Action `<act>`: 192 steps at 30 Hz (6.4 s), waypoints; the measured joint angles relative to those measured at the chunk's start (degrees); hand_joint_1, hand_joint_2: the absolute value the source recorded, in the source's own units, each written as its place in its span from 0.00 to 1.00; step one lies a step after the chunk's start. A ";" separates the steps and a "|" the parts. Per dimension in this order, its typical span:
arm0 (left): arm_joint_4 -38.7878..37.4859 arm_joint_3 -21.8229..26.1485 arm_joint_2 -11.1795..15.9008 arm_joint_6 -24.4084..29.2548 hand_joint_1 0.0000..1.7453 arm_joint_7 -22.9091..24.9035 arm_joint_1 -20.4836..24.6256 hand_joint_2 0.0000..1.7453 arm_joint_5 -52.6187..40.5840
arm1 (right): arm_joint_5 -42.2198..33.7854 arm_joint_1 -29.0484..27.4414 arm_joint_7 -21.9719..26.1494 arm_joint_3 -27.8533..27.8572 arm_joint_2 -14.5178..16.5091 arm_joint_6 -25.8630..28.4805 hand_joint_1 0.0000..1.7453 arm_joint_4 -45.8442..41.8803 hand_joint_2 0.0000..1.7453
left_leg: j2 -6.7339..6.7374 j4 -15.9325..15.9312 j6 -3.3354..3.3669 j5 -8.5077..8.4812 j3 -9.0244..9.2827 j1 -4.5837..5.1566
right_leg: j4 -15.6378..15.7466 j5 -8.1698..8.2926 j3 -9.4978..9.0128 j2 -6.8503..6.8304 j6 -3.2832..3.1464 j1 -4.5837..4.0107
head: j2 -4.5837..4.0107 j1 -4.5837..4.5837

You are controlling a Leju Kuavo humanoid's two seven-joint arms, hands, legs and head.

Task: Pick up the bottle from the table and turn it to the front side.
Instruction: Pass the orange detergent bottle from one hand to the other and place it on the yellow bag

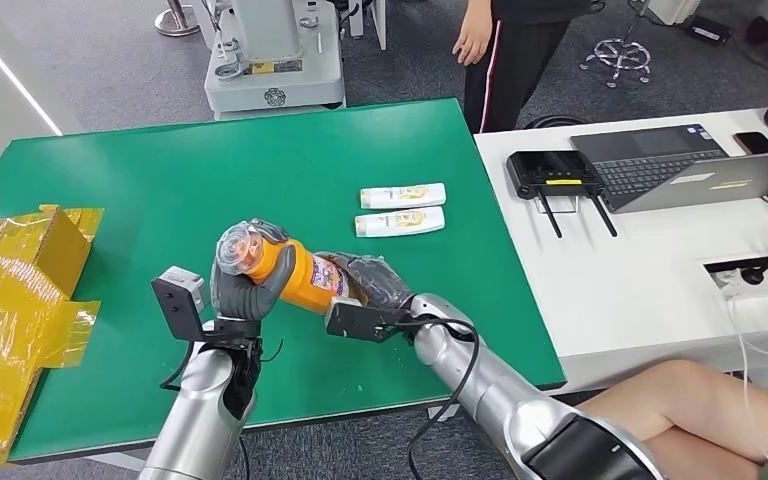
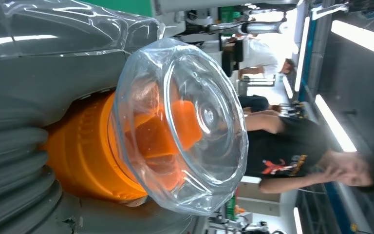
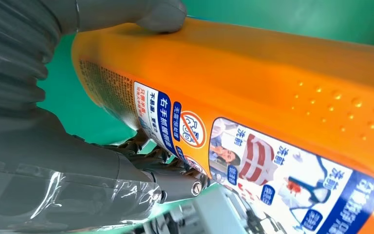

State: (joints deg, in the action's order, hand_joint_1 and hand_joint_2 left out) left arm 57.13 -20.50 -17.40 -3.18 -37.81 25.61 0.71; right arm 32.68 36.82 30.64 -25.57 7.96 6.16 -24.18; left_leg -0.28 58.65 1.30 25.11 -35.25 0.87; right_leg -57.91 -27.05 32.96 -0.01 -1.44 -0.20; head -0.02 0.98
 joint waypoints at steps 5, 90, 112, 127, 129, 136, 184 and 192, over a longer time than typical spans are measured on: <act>0.00 0.02 -0.09 -0.01 1.00 -0.52 1.22 1.00 0.40 | -0.31 1.37 0.58 0.04 -0.04 0.93 1.00 -0.69 1.00 | -0.06 0.00 0.01 -0.01 0.00 0.00 | -0.01 0.00 -0.01 -0.06 0.00 0.00 | 0.00 0.00; 12.74 12.00 27.35 23.74 1.00 5.31 8.51 1.00 -17.39 | -18.96 -24.13 9.56 -3.67 1.78 17.04 0.00 -50.59 1.00 | 0.29 -0.03 -0.12 -0.02 -0.08 -0.23 | -0.06 -0.02 0.22 0.31 -0.11 -0.18 | 0.00 0.01; 10.56 7.12 52.52 -9.66 1.00 7.69 15.30 1.00 -30.43 | -23.01 -30.38 9.56 -5.84 1.49 14.03 0.00 -56.40 1.00 | 0.56 -0.02 -0.30 -0.01 -0.09 -0.39 | -0.03 0.05 0.33 0.58 -0.33 -0.34 | -0.01 0.04; -17.15 -12.37 46.95 -4.62 1.00 1.37 20.64 1.00 -40.45 | -23.93 -32.48 9.56 -6.51 1.46 14.44 0.00 -57.29 1.00 | 0.60 0.01 -0.40 -0.10 -0.10 -0.38 | 0.00 0.23 0.31 0.60 -0.47 -0.33 | 0.00 0.05; -20.16 -14.44 45.45 -1.80 1.00 1.72 20.89 1.00 -42.92 | -23.92 -32.57 9.55 -6.66 1.46 14.56 0.00 -57.29 1.00 | 0.59 0.01 -0.40 -0.10 -0.11 -0.39 | -0.01 0.23 0.31 0.60 -0.47 -0.33 | 0.00 0.05; -27.49 -19.72 42.47 1.43 1.00 3.34 21.46 1.00 -48.64 | -24.31 -32.83 9.56 -6.85 1.46 13.62 0.00 -57.30 1.00 | 0.63 0.01 -0.40 -0.10 -0.11 -0.40 | -0.03 0.23 0.31 0.67 -0.48 -0.35 | 0.00 0.04; -34.36 -24.57 47.00 7.95 0.00 9.60 20.55 1.00 -55.64 | -25.93 -32.58 9.55 -5.84 2.23 8.15 0.00 -57.08 1.00 | 0.51 0.00 -0.43 -0.13 -0.14 -0.42 | -0.04 0.22 0.30 0.51 -0.49 -0.38 | 0.00 0.05; -33.82 -24.55 49.01 2.40 0.00 7.33 22.35 1.00 -54.24 | -25.98 -32.12 9.56 -5.58 2.34 7.74 0.00 -56.50 1.00 | 0.53 0.00 -0.45 -0.15 -0.14 -0.45 | -0.05 0.23 0.32 0.54 -0.49 -0.41 | 0.00 0.05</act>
State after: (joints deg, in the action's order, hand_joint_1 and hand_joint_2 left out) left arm 23.31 -45.05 31.61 -0.78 -30.48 47.95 -53.53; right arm 6.70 4.70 40.19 -31.15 10.29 13.91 -80.68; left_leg 0.25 58.64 0.85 24.96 -35.39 0.42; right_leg -57.96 -26.83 33.27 0.53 -1.93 -0.60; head -0.02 1.03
